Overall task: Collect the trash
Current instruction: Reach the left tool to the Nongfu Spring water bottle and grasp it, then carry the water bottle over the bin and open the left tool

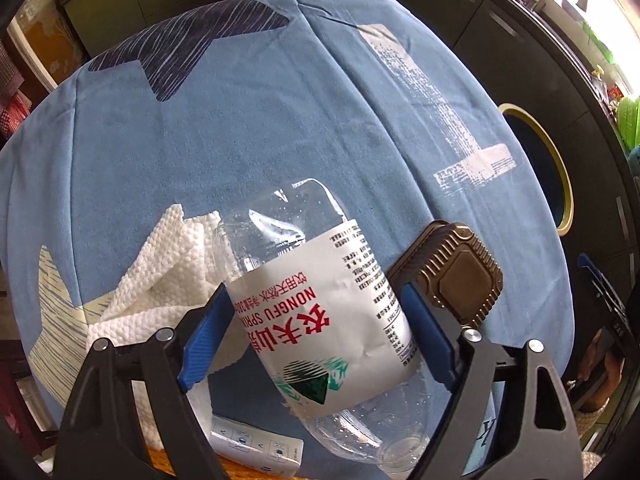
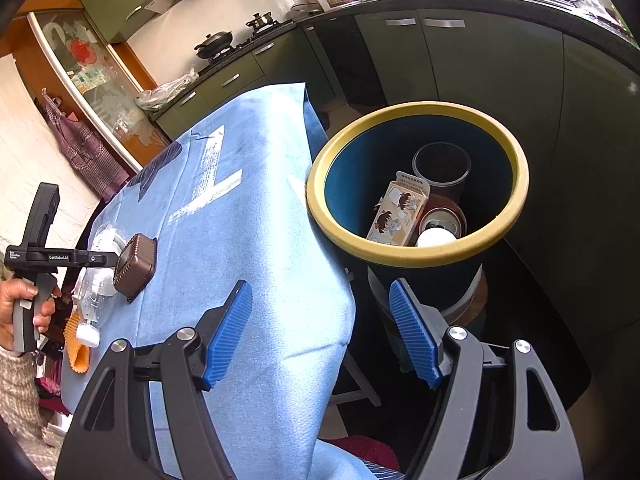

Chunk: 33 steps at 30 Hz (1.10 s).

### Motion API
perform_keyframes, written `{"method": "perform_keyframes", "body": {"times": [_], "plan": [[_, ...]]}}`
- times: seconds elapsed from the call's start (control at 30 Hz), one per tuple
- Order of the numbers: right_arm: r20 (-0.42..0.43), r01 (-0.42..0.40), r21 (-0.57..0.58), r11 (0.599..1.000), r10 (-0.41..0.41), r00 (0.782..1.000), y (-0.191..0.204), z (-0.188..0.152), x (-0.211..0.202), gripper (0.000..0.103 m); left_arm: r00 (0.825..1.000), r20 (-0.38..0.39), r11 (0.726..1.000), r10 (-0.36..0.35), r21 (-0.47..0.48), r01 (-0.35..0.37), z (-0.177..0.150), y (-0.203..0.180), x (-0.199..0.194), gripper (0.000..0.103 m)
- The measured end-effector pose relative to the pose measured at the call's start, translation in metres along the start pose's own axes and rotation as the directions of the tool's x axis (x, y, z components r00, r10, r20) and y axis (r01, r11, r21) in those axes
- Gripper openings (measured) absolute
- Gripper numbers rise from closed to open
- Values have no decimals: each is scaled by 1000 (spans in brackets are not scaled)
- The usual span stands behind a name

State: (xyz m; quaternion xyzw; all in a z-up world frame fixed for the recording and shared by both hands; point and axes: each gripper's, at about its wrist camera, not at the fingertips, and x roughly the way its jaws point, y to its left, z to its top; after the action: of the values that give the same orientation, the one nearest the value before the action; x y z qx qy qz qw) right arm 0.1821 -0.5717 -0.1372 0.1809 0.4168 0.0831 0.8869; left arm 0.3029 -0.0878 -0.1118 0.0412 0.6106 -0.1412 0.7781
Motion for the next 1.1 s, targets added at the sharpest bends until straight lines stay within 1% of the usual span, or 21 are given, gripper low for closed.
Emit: {"method": "perform_keyframes", "body": {"times": [0.07,0.1,0.17,0.3,0.5,0.77,0.83,1.1], "plan": [[-4,-6,-3,1000,6,1000,2,0,0,71,999,-31,1000,8,9,-8,4,-1,7,80],[-8,-8,-6,1000,8,1000,3,0,1,71,999,-43,999,28,26,-27,5,-3,12,79],[-12,-12,-8,1000,12,1000,3,-1,1,71,997,-42,996,67,62,-64,7,-6,15,77],[-9,-11,1,1000,11,1000,0,0,-1,71,996,-40,992,86,93,-82,8,-10,13,74],[-11,-13,7,1000,13,1000,-3,0,1,71,995,-2,989,96,113,-95,9,-15,-3,73],[-13,-19,6,1000,19,1000,-1,-1,2,71,994,55,982,98,156,-105,9,-30,-37,71],[-12,-20,6,1000,20,1000,-1,0,2,71,993,69,980,100,167,-111,-2,-32,-46,70],[-8,-24,8,1000,24,1000,-1,-1,0,71,989,116,975,88,196,-110,-7,-46,-69,66]]}}
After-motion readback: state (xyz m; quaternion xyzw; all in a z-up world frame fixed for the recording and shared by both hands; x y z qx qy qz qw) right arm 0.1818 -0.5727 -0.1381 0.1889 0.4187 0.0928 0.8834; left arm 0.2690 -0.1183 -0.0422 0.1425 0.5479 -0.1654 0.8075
